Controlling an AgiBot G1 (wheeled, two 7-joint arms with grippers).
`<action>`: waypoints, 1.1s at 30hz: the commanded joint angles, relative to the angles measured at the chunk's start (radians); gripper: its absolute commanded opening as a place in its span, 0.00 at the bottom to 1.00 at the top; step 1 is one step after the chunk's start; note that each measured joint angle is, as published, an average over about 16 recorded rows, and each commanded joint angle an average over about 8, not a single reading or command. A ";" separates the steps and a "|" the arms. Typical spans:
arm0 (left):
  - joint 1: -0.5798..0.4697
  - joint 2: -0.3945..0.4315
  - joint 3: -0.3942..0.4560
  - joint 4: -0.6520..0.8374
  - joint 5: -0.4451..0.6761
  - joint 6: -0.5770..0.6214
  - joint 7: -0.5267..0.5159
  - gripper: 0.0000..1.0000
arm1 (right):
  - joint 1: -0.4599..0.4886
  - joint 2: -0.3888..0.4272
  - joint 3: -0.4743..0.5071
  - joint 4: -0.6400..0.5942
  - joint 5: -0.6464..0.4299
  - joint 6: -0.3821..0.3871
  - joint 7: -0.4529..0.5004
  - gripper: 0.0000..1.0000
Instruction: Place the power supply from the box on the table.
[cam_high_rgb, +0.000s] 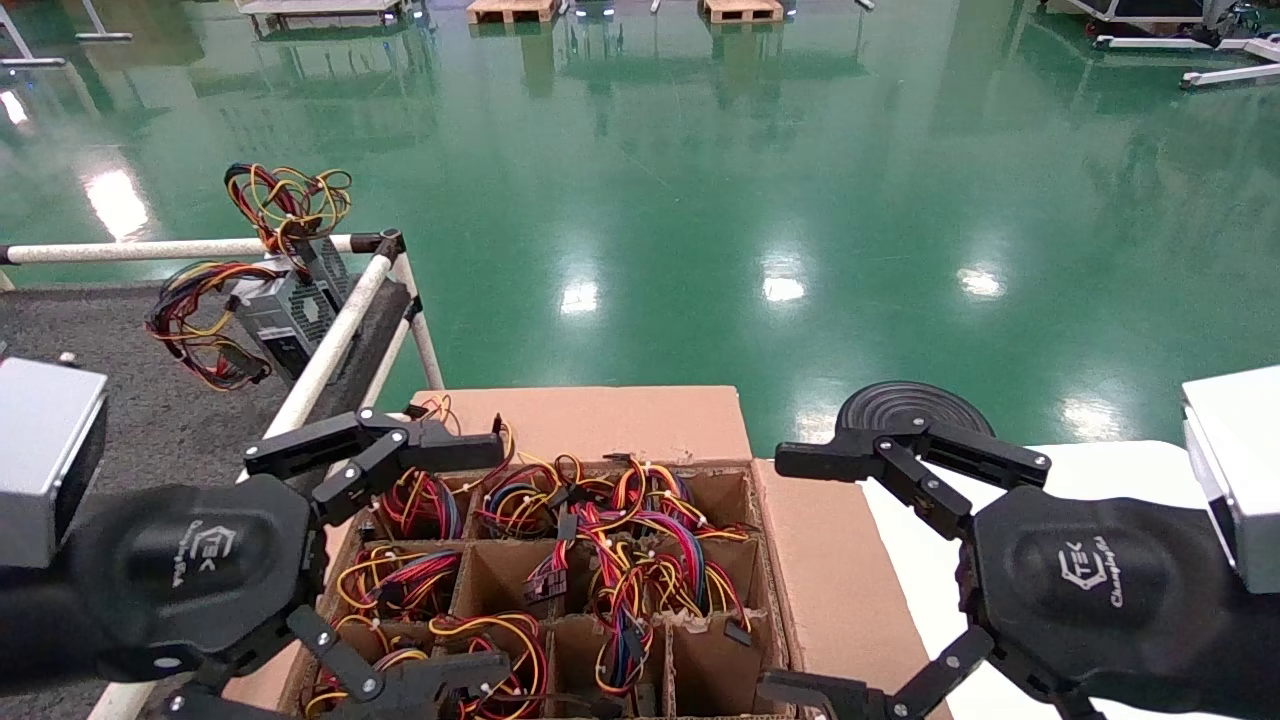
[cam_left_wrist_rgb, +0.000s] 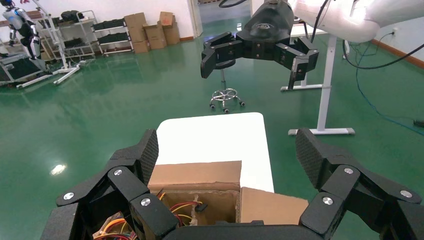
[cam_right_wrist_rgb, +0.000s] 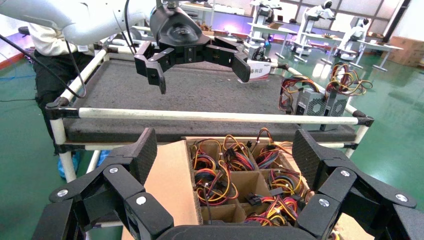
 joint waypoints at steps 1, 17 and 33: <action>0.000 0.000 0.000 0.000 0.000 0.000 0.000 1.00 | 0.000 0.000 0.000 0.000 0.000 0.000 0.000 1.00; 0.000 0.000 0.000 0.000 0.000 0.000 0.000 1.00 | 0.000 0.000 0.000 0.000 0.000 0.000 0.000 1.00; 0.000 0.000 0.000 0.000 0.000 0.000 0.000 1.00 | 0.000 0.000 0.000 0.000 0.000 0.000 0.000 0.85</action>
